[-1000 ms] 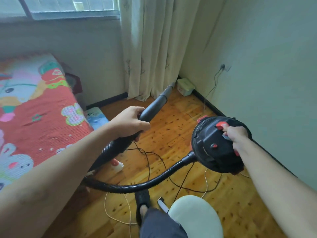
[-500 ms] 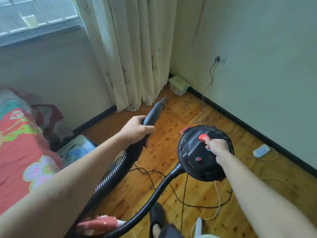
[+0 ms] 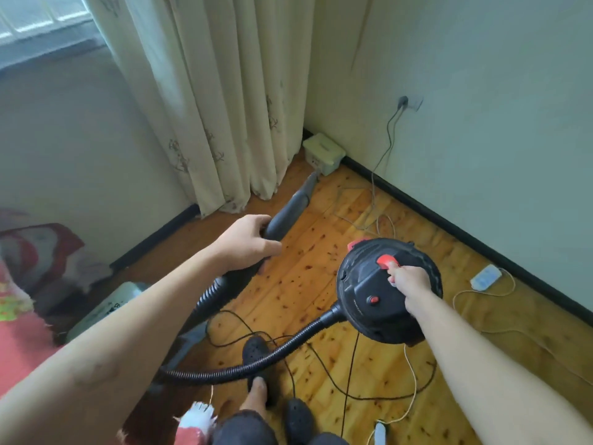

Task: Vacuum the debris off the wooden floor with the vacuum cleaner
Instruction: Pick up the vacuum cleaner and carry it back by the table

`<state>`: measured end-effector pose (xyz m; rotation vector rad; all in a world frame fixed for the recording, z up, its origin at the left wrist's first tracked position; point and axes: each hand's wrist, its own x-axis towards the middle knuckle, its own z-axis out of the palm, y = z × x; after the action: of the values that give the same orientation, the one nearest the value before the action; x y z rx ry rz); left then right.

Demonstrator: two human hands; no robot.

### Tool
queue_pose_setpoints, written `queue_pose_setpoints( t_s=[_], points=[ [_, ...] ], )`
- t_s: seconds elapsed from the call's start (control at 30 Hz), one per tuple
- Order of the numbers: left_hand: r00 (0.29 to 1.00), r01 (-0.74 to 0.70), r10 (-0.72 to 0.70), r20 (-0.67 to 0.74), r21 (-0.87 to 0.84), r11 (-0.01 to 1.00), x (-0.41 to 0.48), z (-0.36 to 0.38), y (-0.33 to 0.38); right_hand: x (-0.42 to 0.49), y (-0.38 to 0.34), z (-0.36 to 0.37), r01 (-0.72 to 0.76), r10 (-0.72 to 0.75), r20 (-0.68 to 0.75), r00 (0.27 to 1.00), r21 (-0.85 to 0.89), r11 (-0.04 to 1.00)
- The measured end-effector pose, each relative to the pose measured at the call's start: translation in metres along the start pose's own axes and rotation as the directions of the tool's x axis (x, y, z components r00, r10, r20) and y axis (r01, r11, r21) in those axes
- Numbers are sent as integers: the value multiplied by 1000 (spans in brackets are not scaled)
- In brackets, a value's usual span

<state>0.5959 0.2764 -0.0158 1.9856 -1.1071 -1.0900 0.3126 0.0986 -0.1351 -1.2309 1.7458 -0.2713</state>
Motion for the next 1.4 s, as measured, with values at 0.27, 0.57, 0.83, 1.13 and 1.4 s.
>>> queue_pose_setpoints(
  t_s=[0.27, 0.57, 0.83, 1.13, 1.4],
  points=[
    [1000, -1, 0, 31, 32, 999, 72, -49, -72, 35, -29, 55, -203, 210, -80, 974, 85, 975],
    [988, 124, -103, 117, -191, 974, 142, -84, -122, 87, -88, 118, -163, 162, -51, 985, -22, 986],
    [984, 169, -143, 108, -296, 940, 200, -72, -160, 174, -105, 179, -94, 99, 24, 995, -164, 982],
    [966, 257, -237, 100, -398, 881, 287, -37, -219, 275, -75, 249, -117, 152, 154, 976, -215, 969],
    [954, 299, -289, 80, -282, 912, 331, 6, -290, 343, -39, 299, -220, 249, 221, 943, -147, 964]
  ],
)
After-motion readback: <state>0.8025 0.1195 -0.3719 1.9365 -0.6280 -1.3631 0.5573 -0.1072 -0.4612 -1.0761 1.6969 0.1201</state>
